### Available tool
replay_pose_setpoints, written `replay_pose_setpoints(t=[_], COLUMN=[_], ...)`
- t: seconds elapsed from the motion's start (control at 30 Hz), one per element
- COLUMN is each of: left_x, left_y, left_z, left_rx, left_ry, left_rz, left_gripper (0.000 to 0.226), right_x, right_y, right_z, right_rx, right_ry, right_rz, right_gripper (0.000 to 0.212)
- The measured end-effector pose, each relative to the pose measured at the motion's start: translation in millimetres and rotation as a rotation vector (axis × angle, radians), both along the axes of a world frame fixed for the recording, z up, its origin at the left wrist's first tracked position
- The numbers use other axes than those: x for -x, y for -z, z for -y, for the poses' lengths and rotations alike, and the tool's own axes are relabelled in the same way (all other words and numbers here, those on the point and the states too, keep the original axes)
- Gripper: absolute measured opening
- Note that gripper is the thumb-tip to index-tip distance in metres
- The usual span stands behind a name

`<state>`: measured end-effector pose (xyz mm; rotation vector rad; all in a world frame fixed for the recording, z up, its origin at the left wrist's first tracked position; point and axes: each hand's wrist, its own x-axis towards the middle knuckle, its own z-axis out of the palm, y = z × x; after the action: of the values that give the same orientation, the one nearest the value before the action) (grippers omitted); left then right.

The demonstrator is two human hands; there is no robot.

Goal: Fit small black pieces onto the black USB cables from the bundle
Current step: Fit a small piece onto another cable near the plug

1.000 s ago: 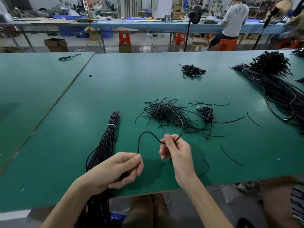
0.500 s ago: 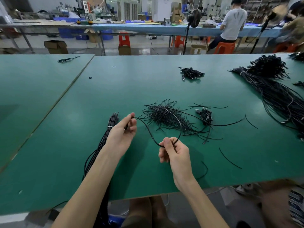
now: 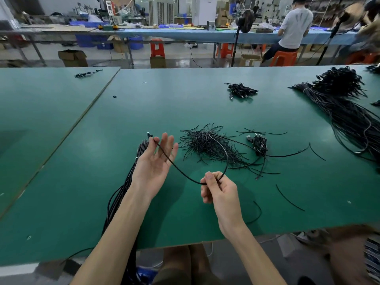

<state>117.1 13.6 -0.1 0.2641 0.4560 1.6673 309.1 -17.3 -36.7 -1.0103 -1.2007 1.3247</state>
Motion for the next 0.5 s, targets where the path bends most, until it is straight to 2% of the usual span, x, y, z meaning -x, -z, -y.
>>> replay_pose_setpoints(t=[0.13, 0.3, 0.43, 0.5], left_x=[12.4, 20.5, 23.6, 20.9], left_y=[-1.0, -1.1, 1.5, 3.9], left_z=[2.6, 4.3, 5.3, 7.3], left_rx=[-0.039, -0.01, -0.016, -0.059], left_ry=[0.171, 0.271, 0.307, 0.335], left_rz=[0.051, -0.346, -0.489, -0.626], left_gripper=[0.022, 0.025, 0.031, 0.037], right_x=[-1.7, 0.4, -0.6, -1.4], right_y=[-0.7, -2.0, -1.4, -0.1], right_z=[0.6, 0.6, -0.3, -2.2], right_rx=[0.011, 0.019, 0.028, 0.026], right_ry=[0.023, 0.039, 0.083, 0.118], right_rz=[0.002, -0.004, -0.042, -0.055], right_gripper=[0.027, 0.021, 0.021, 0.024])
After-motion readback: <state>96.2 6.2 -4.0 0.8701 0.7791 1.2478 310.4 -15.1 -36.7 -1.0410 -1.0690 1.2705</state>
